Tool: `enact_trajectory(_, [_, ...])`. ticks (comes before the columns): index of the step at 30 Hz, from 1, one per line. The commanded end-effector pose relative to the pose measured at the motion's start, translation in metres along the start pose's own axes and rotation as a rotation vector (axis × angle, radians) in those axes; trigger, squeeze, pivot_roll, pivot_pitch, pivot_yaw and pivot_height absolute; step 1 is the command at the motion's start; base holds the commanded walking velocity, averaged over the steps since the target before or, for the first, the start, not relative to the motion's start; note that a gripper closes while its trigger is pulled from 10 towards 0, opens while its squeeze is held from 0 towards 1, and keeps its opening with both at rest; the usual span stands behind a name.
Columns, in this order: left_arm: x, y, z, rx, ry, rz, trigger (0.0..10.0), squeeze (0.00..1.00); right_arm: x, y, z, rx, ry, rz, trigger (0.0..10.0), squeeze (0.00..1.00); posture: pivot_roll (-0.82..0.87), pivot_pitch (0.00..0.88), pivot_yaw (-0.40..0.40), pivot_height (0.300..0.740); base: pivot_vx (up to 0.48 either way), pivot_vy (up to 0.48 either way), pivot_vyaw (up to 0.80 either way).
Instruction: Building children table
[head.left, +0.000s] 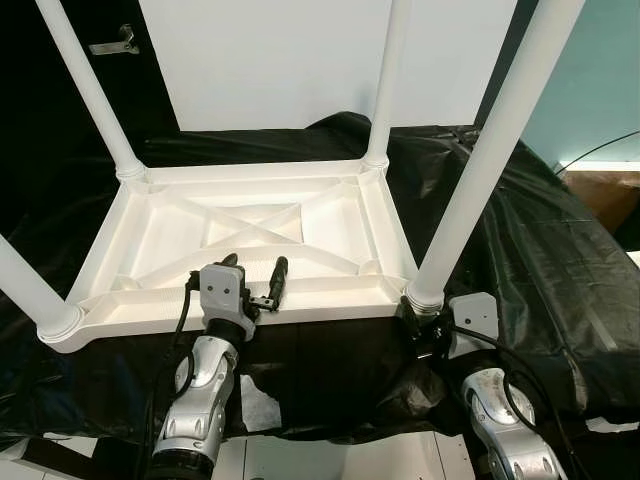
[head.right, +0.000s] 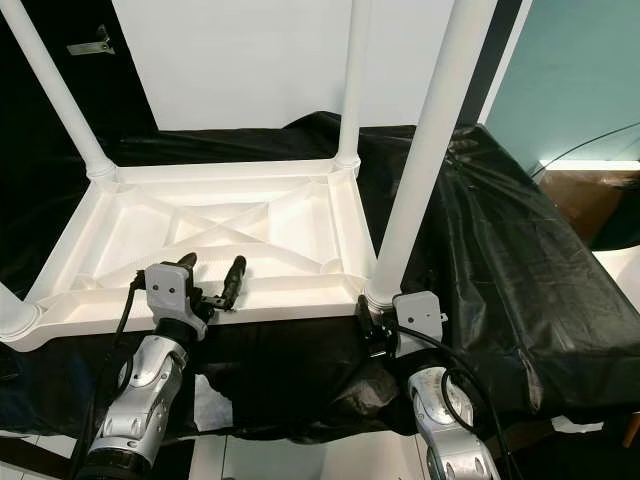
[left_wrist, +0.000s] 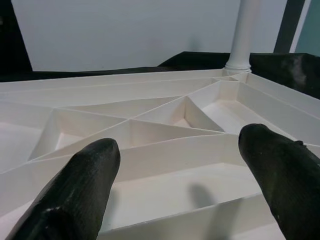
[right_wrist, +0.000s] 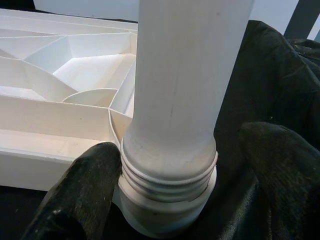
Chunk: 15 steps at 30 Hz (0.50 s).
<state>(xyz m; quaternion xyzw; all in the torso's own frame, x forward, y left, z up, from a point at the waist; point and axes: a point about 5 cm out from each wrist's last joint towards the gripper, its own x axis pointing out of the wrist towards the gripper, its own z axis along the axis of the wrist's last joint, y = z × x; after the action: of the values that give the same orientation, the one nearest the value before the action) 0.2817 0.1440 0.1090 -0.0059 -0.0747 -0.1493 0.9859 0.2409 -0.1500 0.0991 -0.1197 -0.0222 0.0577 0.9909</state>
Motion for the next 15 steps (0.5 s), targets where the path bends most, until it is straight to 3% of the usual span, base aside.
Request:
enact_trajectory(1, [0.001, 0.002, 0.0, 0.003, -0.01, 0.051, 10.0, 0.0, 0.0, 0.0, -0.006, -0.002, 0.035, 0.007, 10.0, 0.0, -0.03, 0.0, -0.024, 0.74, 0.0, 0.0, 0.0])
enact_trajectory(2, [0.003, 0.003, 0.0, 0.001, -0.013, 0.057, 10.0, 0.0, 0.003, -0.001, -0.006, -0.004, 0.03, -0.003, 10.0, 0.0, -0.03, 0.0, -0.023, 0.74, 0.0, 0.0, 0.0])
enact_trajectory(6, [0.011, -0.009, 0.002, -0.192, -0.031, -0.015, 10.0, 0.0, 0.011, -0.003, -0.003, -0.003, 0.022, -0.003, 10.0, 0.0, -0.03, 0.0, -0.031, 0.74, 0.0, 0.0, 0.0])
enact_trajectory(11, [0.011, -0.028, 0.008, -0.168, -0.055, -0.223, 10.0, 0.0, 0.016, 0.0, -0.001, -0.005, 0.013, 0.028, 10.0, 0.0, -0.03, 0.0, -0.033, 0.74, 0.0, 0.0, 0.0])
enact_trajectory(14, [0.013, -0.038, 0.007, -0.264, -0.01, -0.382, 10.0, 0.0, 0.02, -0.001, -0.002, -0.005, 0.016, 0.04, 10.0, 0.0, -0.02, 0.0, -0.048, 0.74, 0.0, 0.0, 0.0])
enact_trajectory(15, [0.013, -0.038, 0.007, -0.264, -0.01, -0.382, 10.0, 0.0, 0.02, -0.001, -0.002, -0.005, 0.016, 0.04, 10.0, 0.0, -0.02, 0.0, -0.048, 0.74, 0.0, 0.0, 0.0])
